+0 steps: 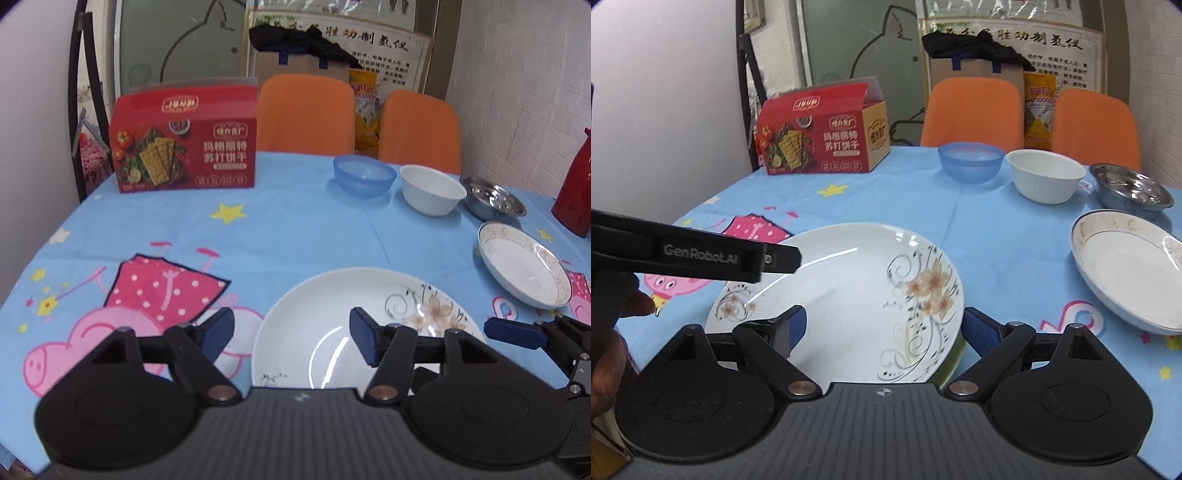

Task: Organize plates and bowls
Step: 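Carry the floral plate onto the green plate and open the left tool, then grasp the rim of the gold-rimmed white plate with the left tool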

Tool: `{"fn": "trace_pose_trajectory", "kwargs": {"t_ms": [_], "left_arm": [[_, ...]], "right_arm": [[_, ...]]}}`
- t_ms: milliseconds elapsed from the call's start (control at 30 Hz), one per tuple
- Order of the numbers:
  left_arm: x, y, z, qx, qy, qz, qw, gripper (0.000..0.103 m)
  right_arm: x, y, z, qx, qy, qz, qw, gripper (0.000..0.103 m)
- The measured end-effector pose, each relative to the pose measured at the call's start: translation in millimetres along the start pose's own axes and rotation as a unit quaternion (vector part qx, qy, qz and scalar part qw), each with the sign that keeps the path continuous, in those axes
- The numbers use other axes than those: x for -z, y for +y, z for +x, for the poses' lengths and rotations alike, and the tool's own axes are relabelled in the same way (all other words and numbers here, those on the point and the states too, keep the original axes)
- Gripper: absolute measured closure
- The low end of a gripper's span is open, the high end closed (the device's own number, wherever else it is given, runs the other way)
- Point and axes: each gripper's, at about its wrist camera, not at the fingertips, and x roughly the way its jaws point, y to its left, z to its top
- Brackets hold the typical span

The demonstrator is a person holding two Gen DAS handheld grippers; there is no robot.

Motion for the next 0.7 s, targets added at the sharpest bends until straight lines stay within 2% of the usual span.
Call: {"fn": "trace_pose_trajectory", "kwargs": {"t_ms": [100, 233, 267, 333, 433, 700], "left_arm": [[-11.7, 0.9, -3.5, 0.001, -0.015, -0.010, 0.9998, 0.041], [-21.4, -6.6, -0.3, 0.009, -0.015, -0.010, 0.9998, 0.040], [-22.7, -11.0, 0.9, 0.016, -0.013, -0.008, 0.9997, 0.037], [-24.3, -22.2, 4.2, 0.030, -0.007, -0.002, 0.9995, 0.031], [-24.9, -43.4, 8.9, 0.049, -0.003, 0.014, 0.9987, 0.029], [-33.3, -104.6, 44.1, 0.107, 0.046, 0.039, 0.9925, 0.029]], "right_arm": [[-1.7, 1.0, -13.8, 0.014, -0.020, -0.020, 0.999, 0.000], [-0.2, -10.0, -30.5, 0.024, -0.047, -0.014, 0.998, 0.000], [-0.3, -15.8, -33.0, 0.032, -0.050, -0.009, 0.998, 0.000], [-1.8, -30.7, -37.8, 0.051, -0.054, 0.005, 0.997, 0.000], [-2.5, -58.9, -46.7, 0.083, -0.058, 0.034, 0.994, 0.000], [1.6, -136.1, -61.8, 0.166, -0.056, 0.104, 0.979, 0.000]]}}
